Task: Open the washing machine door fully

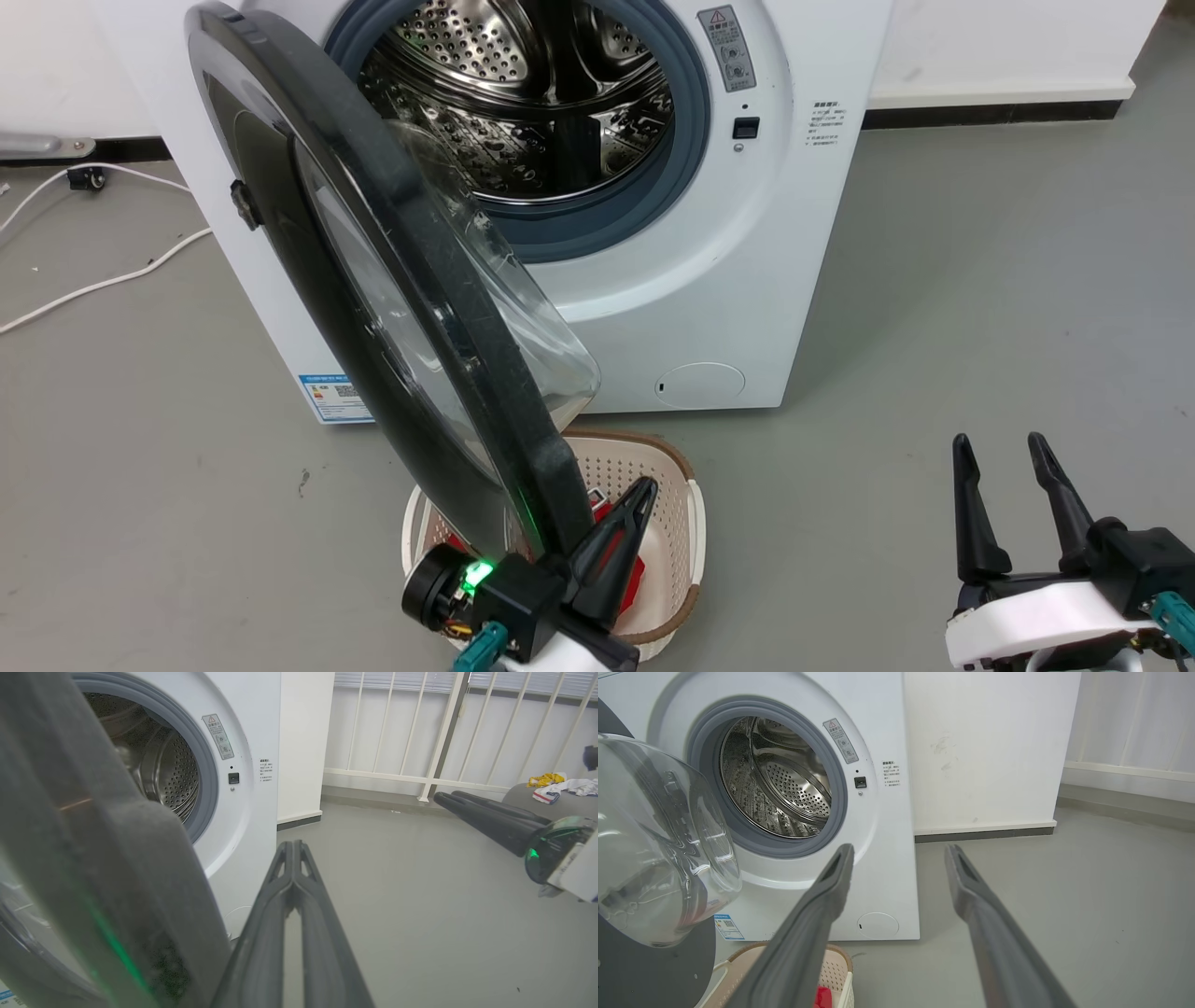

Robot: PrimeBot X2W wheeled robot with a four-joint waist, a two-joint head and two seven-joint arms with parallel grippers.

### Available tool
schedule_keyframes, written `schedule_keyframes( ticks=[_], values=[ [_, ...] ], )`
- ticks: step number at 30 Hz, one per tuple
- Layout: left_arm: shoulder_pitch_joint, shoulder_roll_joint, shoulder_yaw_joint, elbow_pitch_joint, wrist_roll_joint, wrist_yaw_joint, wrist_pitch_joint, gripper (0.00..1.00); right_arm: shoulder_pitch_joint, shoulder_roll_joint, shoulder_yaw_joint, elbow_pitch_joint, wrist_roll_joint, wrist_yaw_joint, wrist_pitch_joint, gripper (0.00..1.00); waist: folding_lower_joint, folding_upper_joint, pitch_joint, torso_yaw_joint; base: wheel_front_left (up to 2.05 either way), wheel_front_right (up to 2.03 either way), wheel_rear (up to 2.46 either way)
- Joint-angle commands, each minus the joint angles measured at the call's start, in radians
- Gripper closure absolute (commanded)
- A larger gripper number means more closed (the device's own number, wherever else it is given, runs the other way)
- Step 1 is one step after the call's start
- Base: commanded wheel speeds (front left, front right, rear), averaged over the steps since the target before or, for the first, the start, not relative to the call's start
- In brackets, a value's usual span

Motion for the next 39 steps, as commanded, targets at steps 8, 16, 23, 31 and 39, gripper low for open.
schedule_keyframes(
  ticks=[8, 16, 23, 31, 39],
  values=[
    [-0.014, -0.021, 0.03, 0.052, -0.014, 0.036, -0.002, 1.0, -0.013, 0.001, 0.013, 0.013, 0.016, 0.0, -0.001, 0.0, -0.0001, 0.0, 0.003, -0.009, 0.0, 0.0, 0.0],
    [0.031, -0.019, 0.071, 0.028, -0.024, 0.08, -0.002, 1.0, -0.011, 0.002, 0.015, 0.021, 0.026, 0.0, -0.001, 0.0, -0.0001, 0.0, 0.01, 0.007, 0.0, 0.0, 0.0],
    [0.103, -0.015, 0.111, -0.035, -0.028, 0.104, -0.001, 1.0, -0.005, 0.002, 0.02, 0.022, 0.025, 0.0, -0.002, 0.0, -0.0001, 0.0, 0.012, 0.055, 0.0, 0.0, 0.0],
    [0.2, -0.008, 0.15, -0.138, -0.016, 0.137, -0.002, 1.0, 0.007, 0.002, 0.016, 0.018, 0.005, 0.0, -0.002, 0.0, -0.0001, 0.0, 0.017, 0.146, 0.0, 0.0, 0.0],
    [0.287, 0.004, 0.225, -0.208, -0.018, 0.181, -0.001, 1.0, 0.013, 0.001, 0.016, 0.013, -0.003, 0.0, -0.001, 0.0, -0.0001, 0.0, 0.028, 0.229, 0.0, 0.0, 0.0]
  ],
)
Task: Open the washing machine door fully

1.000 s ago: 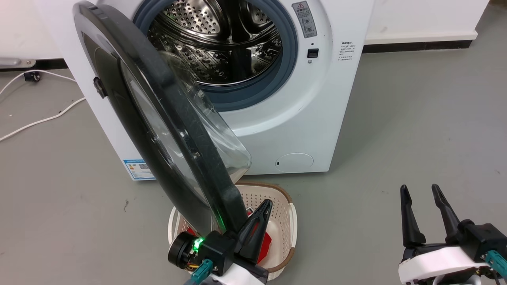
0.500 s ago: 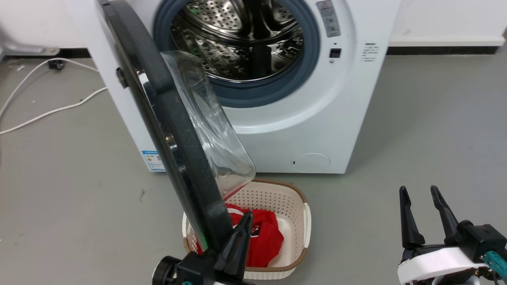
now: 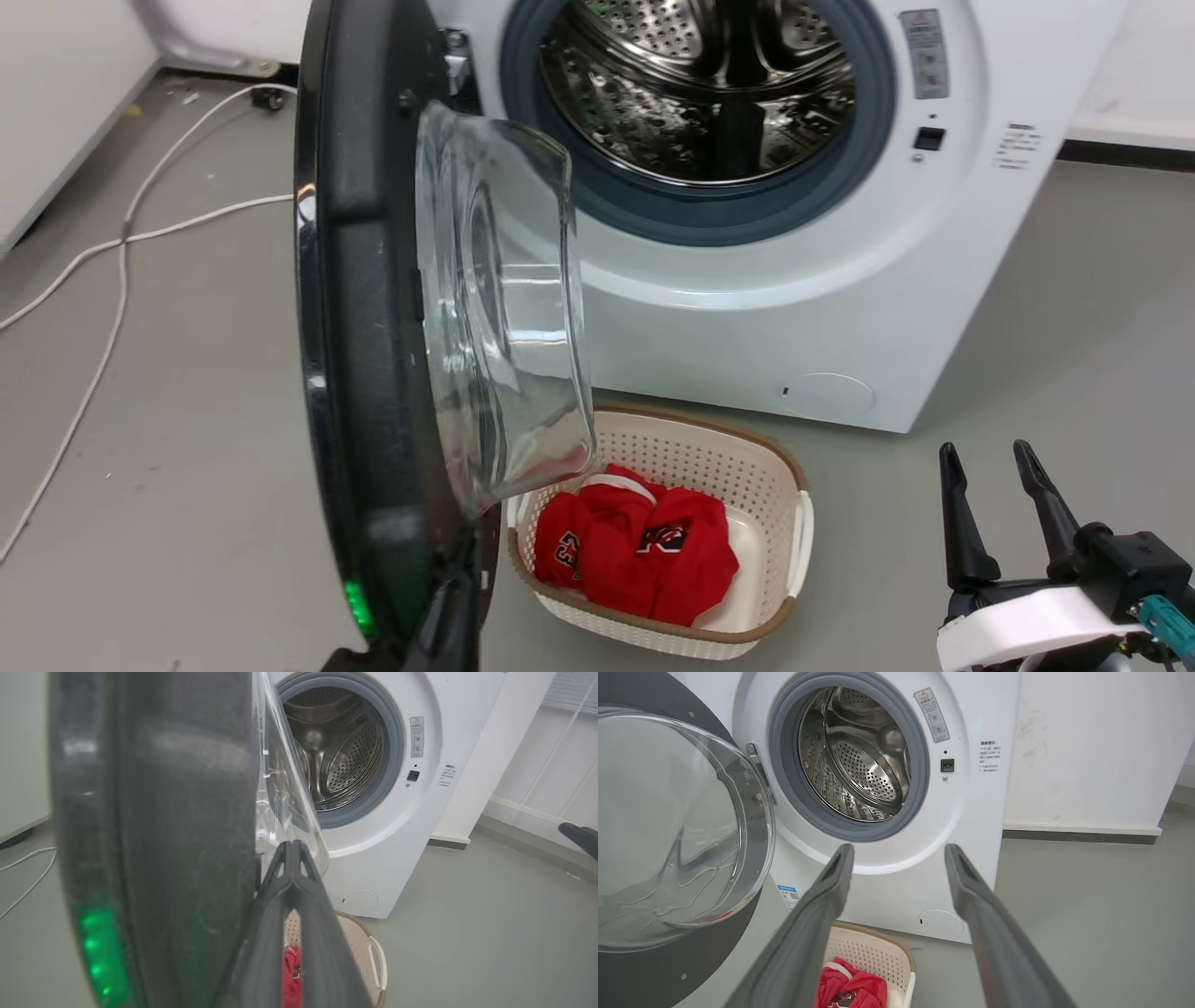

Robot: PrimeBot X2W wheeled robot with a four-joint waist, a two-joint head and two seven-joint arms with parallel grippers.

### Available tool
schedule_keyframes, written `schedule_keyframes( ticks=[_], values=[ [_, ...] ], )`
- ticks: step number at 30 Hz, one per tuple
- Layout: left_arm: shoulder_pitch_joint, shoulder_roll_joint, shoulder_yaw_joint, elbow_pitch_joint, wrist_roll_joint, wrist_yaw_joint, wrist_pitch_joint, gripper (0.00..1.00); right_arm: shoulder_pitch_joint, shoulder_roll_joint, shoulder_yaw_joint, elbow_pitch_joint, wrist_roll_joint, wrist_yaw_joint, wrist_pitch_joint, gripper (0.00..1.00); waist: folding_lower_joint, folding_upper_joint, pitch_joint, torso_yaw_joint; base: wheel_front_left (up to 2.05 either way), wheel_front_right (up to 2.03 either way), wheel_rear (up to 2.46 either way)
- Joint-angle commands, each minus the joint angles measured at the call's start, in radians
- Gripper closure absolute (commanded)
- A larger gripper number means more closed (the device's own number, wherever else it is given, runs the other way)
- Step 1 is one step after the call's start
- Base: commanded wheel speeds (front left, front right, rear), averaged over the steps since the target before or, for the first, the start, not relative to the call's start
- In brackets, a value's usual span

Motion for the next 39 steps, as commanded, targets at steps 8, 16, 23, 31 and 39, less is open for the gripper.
schedule_keyframes(
  ticks=[8, 16, 23, 31, 39],
  values=[
    [0.055, 0.026, 0.116, -0.025, -0.001, 0.048, -0.001, 1.0, 0.003, 0.001, -0.004, -0.012, -0.01, 0.0, 0.004, 0.0, 0.0, 0.0, 0.013, 0.062, 0.0, 0.0, 0.0],
    [-0.004, 0.062, 0.26, 0.0, -0.018, 0.049, -0.001, 1.0, -0.02, 0.001, 0.002, -0.025, -0.014, 0.0, 0.015, 0.0, 0.0, 0.0, 0.036, 0.066, 0.0, 0.0, 0.0],
    [-0.068, 0.107, 0.441, 0.07, -0.053, 0.034, -0.001, 1.0, -0.032, 0.001, 0.011, -0.025, -0.012, 0.0, 0.019, 0.0, 0.0, 0.0, 0.045, 0.035, 0.0, 0.0, 0.0],
    [-0.199, 0.165, 0.606, 0.23, -0.068, -0.041, -0.001, 1.0, -0.048, 0.001, 0.01, -0.03, -0.022, 0.0, 0.017, 0.0, 0.0, 0.0, 0.08, 0.004, 0.0, 0.0, 0.0],
    [-0.311, 0.216, 0.702, 0.393, -0.025, -0.097, -0.001, 1.0, -0.069, 0.001, 0.024, -0.03, -0.026, 0.0, 0.012, 0.0, 0.0, 0.0, 0.118, -0.026, 0.0, 0.0, 0.0]
  ],
)
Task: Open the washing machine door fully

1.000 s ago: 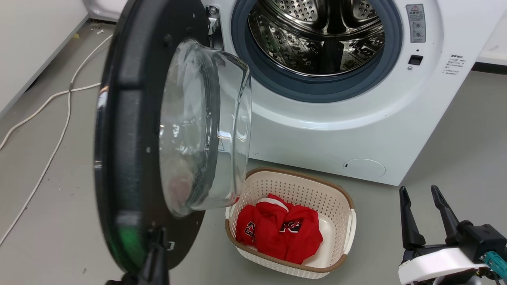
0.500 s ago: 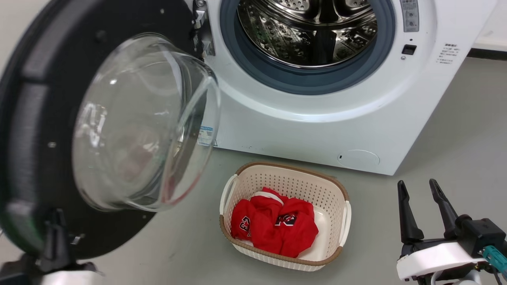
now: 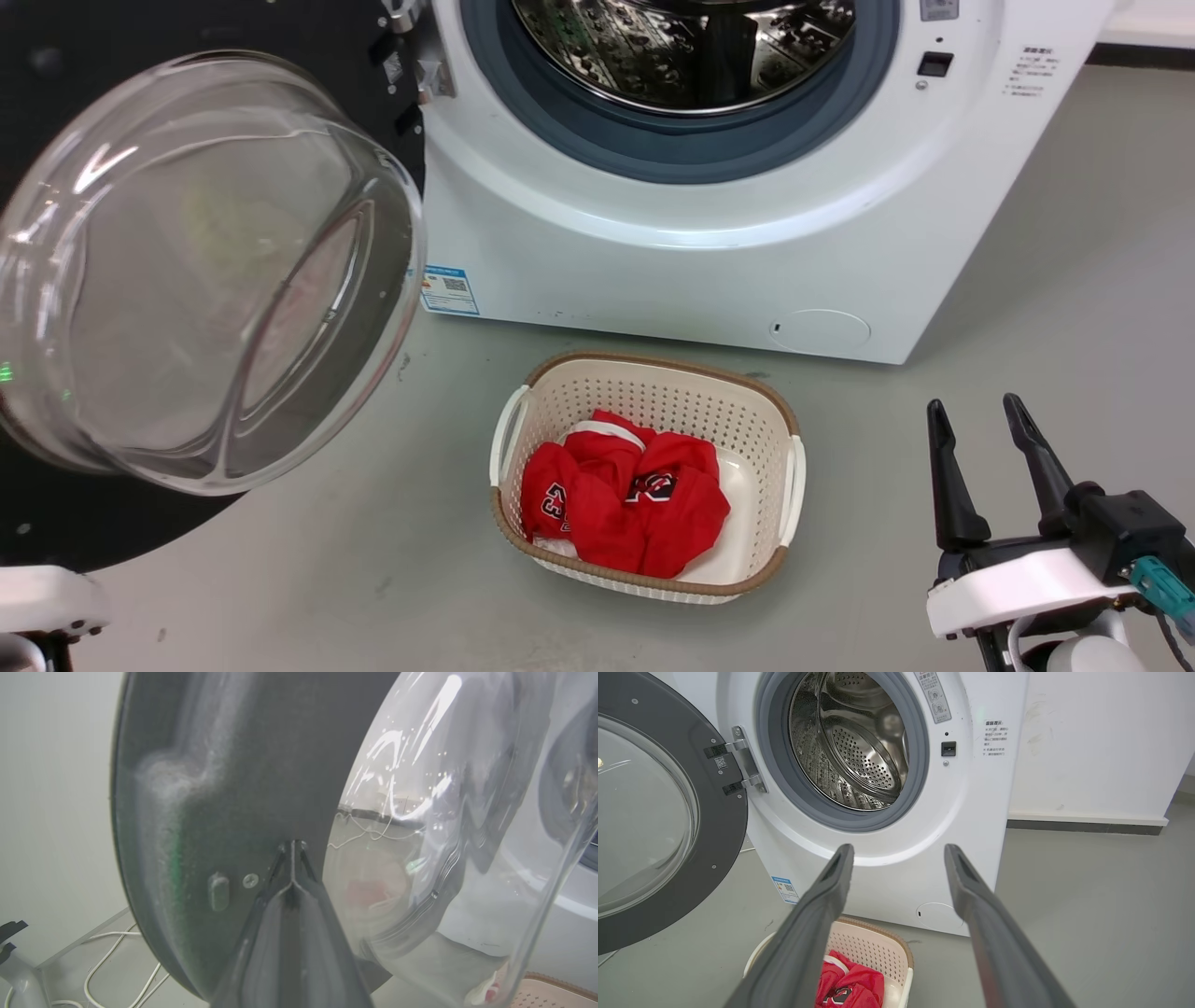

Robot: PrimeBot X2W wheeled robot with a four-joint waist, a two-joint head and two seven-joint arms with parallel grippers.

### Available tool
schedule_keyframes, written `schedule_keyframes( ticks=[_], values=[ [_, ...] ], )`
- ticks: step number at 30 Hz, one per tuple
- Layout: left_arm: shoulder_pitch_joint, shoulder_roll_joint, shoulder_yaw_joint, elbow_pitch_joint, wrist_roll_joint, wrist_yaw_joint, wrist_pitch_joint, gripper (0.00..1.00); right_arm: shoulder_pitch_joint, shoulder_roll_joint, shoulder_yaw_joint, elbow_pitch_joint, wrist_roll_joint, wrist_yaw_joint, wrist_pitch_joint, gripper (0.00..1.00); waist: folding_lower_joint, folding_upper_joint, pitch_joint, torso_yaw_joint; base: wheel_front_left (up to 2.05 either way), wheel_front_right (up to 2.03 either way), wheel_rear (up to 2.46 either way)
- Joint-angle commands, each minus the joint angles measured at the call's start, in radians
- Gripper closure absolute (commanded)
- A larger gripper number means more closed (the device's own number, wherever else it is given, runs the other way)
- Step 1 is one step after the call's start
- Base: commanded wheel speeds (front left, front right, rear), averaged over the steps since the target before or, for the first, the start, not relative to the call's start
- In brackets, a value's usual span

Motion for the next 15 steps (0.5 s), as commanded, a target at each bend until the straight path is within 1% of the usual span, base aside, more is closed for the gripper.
schedule_keyframes(
  ticks=[1, 3, 7, 11, 15],
  values=[
    [-0.023, 0.01, 0.025, 0.037, 0.012, -0.007, -0.001, 1.0, -0.017, 0.001, 0.005, 0.001, -0.001, 0.0, -0.005, 0.0, 0.0, 0.0, 0.01, -0.015, 0.0, 0.0, 0.0],
    [-0.03, 0.015, 0.052, 0.062, 0.018, -0.015, -0.001, 1.0, -0.021, 0.001, 0.007, 0.003, 0.001, 0.0, -0.006, 0.0, 0.0, 0.0, 0.014, -0.027, 0.0, 0.0, 0.0],
    [-0.033, 0.002, 0.103, 0.079, 0.036, -0.027, -0.001, 1.0, -0.02, 0.001, 0.002, 0.007, 0.008, 0.0, -0.008, 0.0, 0.0, 0.0, 0.015, -0.038, 0.0, 0.0, 0.0],
    [-0.025, -0.017, 0.129, 0.073, 0.051, -0.036, -0.001, 1.0, -0.018, 0.001, 0.0, 0.013, 0.01, 0.0, -0.01, 0.0, 0.0, 0.0, 0.01, -0.041, 0.0, 0.0, 0.0],
    [0.002, -0.048, 0.149, 0.05, 0.083, -0.042, -0.001, 1.0, -0.003, 0.001, -0.002, 0.027, 0.021, 0.0, -0.012, 0.0, 0.0, 0.0, -0.018, -0.041, 0.0, 0.0, 0.0]
  ],
)
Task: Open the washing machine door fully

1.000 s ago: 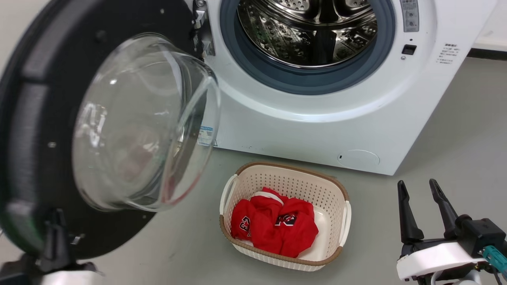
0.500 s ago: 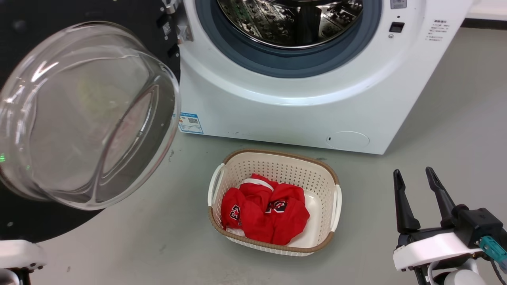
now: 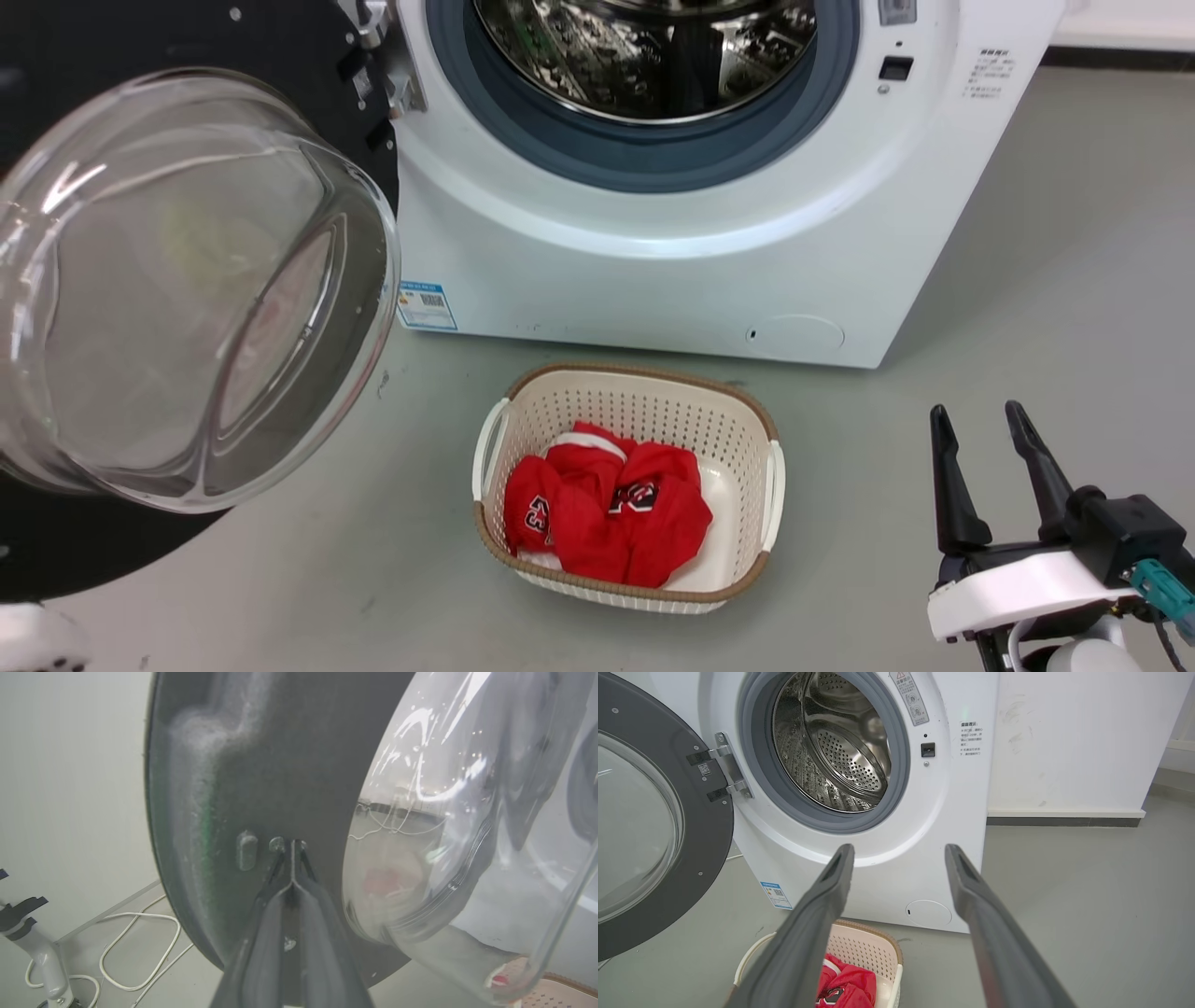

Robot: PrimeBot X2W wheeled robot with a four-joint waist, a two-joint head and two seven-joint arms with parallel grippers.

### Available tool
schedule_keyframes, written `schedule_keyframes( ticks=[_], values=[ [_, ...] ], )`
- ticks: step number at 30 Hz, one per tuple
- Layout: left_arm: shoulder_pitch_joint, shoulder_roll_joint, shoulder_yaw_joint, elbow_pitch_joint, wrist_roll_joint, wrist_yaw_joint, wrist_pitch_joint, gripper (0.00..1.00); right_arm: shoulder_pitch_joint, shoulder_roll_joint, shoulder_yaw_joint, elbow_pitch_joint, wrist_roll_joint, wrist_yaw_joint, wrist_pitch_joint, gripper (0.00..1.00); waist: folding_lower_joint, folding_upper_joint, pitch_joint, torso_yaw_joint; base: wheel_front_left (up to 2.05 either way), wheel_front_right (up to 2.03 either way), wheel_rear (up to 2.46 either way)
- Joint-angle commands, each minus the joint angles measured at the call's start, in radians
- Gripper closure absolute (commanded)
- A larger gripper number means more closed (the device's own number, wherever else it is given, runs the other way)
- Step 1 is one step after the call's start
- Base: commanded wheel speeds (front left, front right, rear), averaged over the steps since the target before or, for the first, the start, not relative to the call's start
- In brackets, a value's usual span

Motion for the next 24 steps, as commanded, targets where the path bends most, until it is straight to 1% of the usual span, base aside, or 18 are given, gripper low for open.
schedule_keyframes(
  ticks=[1, 5, 9, 10, 11, 12, 13, 19, 24],
  values=[
    [0.021, -0.013, 0.008, -0.011, 0.011, -0.003, -0.001, 1.0, 0.007, 0.001, 0.001, 0.005, 0.007, 0.0, -0.004, 0.0, -0.0001, 0.0, -0.018, 0.0, 0.0, 0.0, 0.0],
    [0.071, -0.062, 0.017, -0.066, 0.031, -0.013, -0.001, 1.0, 0.022, 0.001, 0.003, 0.015, 0.018, 0.0, -0.007, 0.0, -0.0001, 0.0, -0.054, 0.0, 0.0, 0.0, 0.0],
    [0.128, -0.125, -0.02, -0.141, 0.056, -0.032, -0.002, 1.0, 0.043, 0.001, 0.0, 0.018, 0.022, 0.0, -0.008, 0.0, -0.0001, 0.0, -0.084, 0.004, 0.0, 0.0, 0.0],
    [0.143, -0.138, -0.038, -0.16, 0.066, -0.037, -0.002, 0.82, 0.047, 0.001, -0.001, 0.017, 0.023, 0.0, -0.009, 0.0, -0.0001, 0.0, -0.089, 0.005, 0.0, 0.0, 0.0],
    [0.157, -0.151, -0.059, -0.18, 0.072, -0.038, -0.002, 0.59, 0.051, 0.001, -0.001, 0.015, 0.023, 0.0, -0.009, 0.0, -0.0001, 0.0, -0.092, 0.005, 0.0, 0.0, 0.0],
    [0.169, -0.162, -0.083, -0.194, 0.076, -0.039, -0.002, 0.15, 0.054, 0.001, -0.002, 0.013, 0.02, 0.0, -0.009, 0.0, -0.0001, 0.0, -0.096, 0.005, 0.0, 0.0, 0.0],
    [0.18, -0.171, -0.104, -0.21, 0.077, -0.038, -0.002, 0.0, 0.056, 0.0, -0.002, 0.011, 0.017, 0.0, -0.009, 0.0, -0.0001, 0.0, -0.099, 0.004, 0.0, 0.0, 0.0],
    [0.209, -0.185, -0.236, -0.283, 0.094, -0.044, -0.002, 0.0, 0.069, 0.0, 0.0, -0.007, 0.0, 0.0, -0.007, 0.0, -0.0001, 0.0, -0.112, -0.01, 0.0, 0.0, 0.0],
    [0.189, -0.186, -0.346, -0.316, 0.1, -0.034, -0.001, 0.0, 0.071, 0.001, 0.009, -0.032, -0.01, 0.0, 0.004, 0.0, -0.0001, 0.0, -0.116, -0.04, 0.0, 0.0, 0.0]
  ],
)
